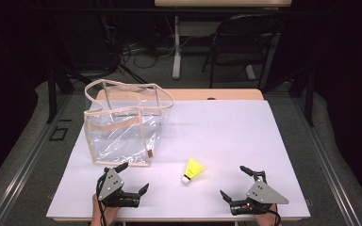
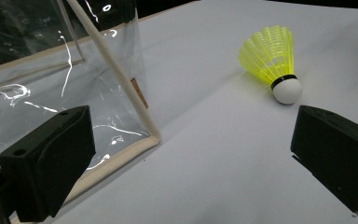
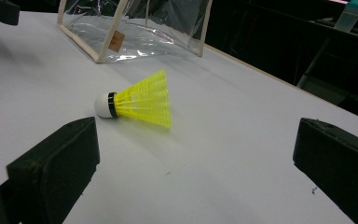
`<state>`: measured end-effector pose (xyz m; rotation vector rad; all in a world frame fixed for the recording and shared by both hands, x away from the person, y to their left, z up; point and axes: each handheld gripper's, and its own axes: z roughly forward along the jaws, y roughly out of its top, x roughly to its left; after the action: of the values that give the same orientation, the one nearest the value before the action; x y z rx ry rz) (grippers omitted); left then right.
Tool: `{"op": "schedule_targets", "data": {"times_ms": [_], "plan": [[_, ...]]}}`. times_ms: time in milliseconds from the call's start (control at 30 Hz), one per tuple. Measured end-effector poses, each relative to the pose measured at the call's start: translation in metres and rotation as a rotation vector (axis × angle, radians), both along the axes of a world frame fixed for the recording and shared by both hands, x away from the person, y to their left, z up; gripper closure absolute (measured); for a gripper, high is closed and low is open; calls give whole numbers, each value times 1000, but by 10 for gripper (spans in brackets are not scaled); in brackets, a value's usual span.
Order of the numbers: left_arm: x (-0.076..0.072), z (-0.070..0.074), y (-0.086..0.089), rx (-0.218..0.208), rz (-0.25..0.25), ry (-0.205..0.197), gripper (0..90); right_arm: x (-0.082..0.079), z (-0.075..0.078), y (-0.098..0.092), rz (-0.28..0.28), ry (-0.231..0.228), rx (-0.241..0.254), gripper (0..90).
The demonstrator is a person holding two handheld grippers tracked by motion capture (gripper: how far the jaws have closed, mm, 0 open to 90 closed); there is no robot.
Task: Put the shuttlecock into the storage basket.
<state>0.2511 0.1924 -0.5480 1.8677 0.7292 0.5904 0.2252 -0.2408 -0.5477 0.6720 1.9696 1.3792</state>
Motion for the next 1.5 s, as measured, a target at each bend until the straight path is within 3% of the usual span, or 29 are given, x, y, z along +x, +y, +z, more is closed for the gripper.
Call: {"op": "schedule_targets", "data": {"times_ms": [500,900,1500], "plan": [[6,4,-35,-1,-34,16,0,0,0,0,1,-1,-2,0],[8,4,-63,22,-71,28,0,0,0,0,-1,0,-4,1],[10,2,-88,55,-77,62,0,0,0,-1,-1,-5,-7,1]]}}
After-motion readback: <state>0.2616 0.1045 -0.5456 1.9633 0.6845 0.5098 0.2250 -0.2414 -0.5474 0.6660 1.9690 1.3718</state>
